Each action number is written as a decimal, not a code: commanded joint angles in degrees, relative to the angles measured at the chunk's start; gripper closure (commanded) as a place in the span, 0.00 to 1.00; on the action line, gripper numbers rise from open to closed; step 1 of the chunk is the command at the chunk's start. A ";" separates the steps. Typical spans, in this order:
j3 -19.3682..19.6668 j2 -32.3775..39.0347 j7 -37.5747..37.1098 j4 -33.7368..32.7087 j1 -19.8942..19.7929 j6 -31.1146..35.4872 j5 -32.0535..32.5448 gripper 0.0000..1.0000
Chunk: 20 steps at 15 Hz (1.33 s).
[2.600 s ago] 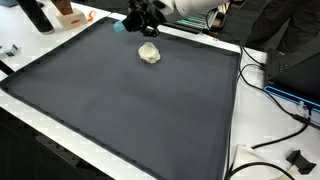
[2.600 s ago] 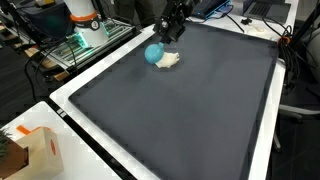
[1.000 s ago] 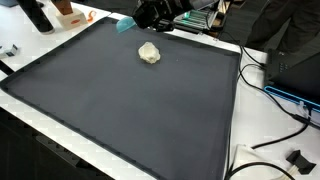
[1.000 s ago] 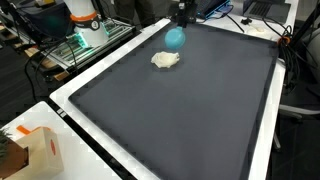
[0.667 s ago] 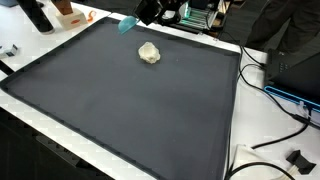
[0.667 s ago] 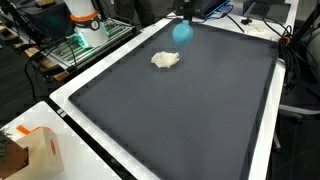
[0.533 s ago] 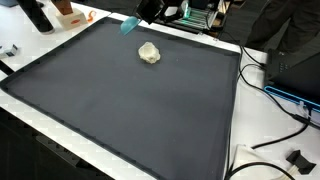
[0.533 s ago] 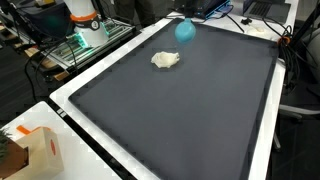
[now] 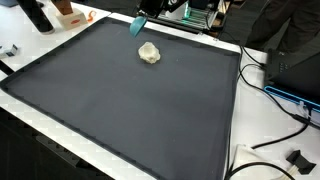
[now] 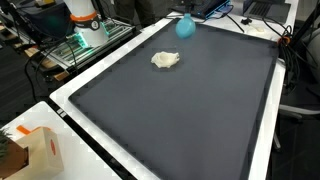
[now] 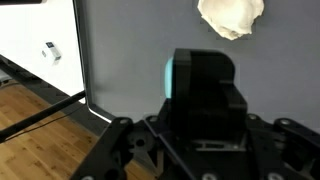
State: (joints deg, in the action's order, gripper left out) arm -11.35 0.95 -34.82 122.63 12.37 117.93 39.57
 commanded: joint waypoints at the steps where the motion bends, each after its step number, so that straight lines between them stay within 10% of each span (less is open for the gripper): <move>1: 0.94 -4.05 6.07 3.33 -1.42 3.19 -6.92 0.75; 13: 3.44 -7.73 20.98 5.65 -4.46 4.60 -23.13 0.75; 20: 7.60 -8.72 44.44 10.83 -5.91 16.25 -38.94 0.75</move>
State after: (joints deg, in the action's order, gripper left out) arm -5.53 -5.46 -0.68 129.39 6.99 129.52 8.62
